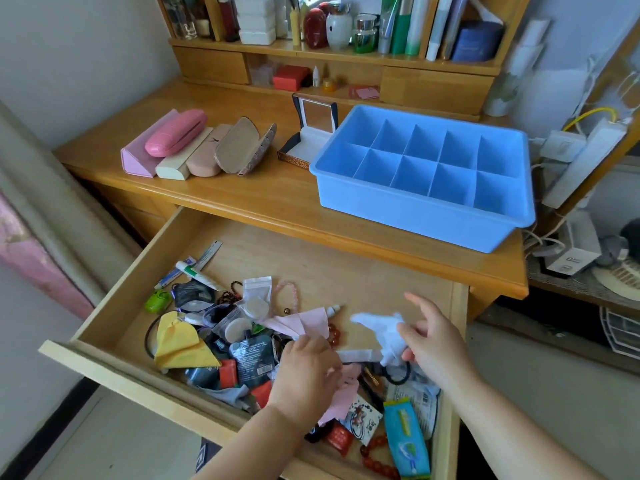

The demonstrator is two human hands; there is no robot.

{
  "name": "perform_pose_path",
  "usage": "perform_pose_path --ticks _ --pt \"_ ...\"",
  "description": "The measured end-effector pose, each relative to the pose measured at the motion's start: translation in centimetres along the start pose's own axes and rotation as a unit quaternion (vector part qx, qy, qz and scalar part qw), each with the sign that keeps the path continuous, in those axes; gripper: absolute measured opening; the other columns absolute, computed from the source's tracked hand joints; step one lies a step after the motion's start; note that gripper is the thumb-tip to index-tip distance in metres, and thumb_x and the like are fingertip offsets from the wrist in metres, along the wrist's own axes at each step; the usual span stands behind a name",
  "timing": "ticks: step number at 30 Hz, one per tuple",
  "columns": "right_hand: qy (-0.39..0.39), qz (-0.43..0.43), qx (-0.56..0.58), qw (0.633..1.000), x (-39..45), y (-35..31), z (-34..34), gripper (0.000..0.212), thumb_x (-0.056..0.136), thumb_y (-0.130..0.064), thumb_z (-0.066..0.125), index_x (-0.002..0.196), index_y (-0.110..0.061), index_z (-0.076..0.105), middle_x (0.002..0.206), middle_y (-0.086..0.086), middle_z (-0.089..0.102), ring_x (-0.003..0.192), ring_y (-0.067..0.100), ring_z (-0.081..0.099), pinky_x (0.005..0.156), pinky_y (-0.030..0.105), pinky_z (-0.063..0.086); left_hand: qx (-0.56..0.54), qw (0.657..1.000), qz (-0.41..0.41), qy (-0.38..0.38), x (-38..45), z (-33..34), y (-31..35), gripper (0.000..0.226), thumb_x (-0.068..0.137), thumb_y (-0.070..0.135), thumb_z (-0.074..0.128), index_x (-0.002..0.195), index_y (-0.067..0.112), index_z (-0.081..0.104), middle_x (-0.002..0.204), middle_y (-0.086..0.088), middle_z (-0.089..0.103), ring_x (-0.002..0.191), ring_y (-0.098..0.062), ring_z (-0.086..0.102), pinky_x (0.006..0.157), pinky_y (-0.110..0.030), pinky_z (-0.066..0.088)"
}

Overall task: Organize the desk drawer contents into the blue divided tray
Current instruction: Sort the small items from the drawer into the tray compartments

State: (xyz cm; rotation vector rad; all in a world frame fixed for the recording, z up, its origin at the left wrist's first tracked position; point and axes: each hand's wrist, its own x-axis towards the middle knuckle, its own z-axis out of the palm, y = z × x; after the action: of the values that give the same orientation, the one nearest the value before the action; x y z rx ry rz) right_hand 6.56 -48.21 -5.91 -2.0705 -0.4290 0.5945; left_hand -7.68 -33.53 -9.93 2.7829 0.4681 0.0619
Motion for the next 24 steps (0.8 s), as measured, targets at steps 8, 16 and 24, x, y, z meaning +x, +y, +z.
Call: perform_pose_path --ticks 8,16,24 --pt "-0.102 -0.078 -0.011 0.992 -1.5 -1.4 1.6 0.013 0.087 -0.021 0.066 0.074 -0.021 0.069 0.073 -0.002 0.07 0.066 0.008 0.065 0.064 0.027 0.05 -0.509 0.848 -0.141 0.037 2.3 -4.5 2.8 0.012 0.087 0.019 0.062 0.08 0.022 0.071 0.067 0.004 0.07 0.059 -0.008 0.06 0.059 -0.021 0.051" --pt "0.044 -0.01 0.116 0.992 0.8 -0.6 -0.7 0.023 0.089 -0.02 0.062 0.068 -0.025 0.069 0.067 0.001 0.07 0.065 0.015 0.067 0.063 0.036 0.052 0.096 0.984 -0.121 -0.087 3.7 -2.3 -6.3 0.041 0.087 0.005 0.047 0.121 0.026 0.055 0.128 0.002 0.046 0.112 -0.019 0.047 0.084 -0.031 0.049" --pt "-0.044 0.015 0.154 0.987 1.1 -1.6 1.5 0.01 0.09 -0.016 0.061 0.088 -0.019 0.07 0.084 0.003 0.074 0.084 0.022 0.071 0.079 0.037 0.058 -0.417 0.891 -0.158 0.08 3.9 -6.1 -1.1 0.009 0.089 0.012 0.058 0.082 0.016 0.062 0.071 -0.013 0.062 0.06 -0.015 0.054 0.058 -0.026 0.046"
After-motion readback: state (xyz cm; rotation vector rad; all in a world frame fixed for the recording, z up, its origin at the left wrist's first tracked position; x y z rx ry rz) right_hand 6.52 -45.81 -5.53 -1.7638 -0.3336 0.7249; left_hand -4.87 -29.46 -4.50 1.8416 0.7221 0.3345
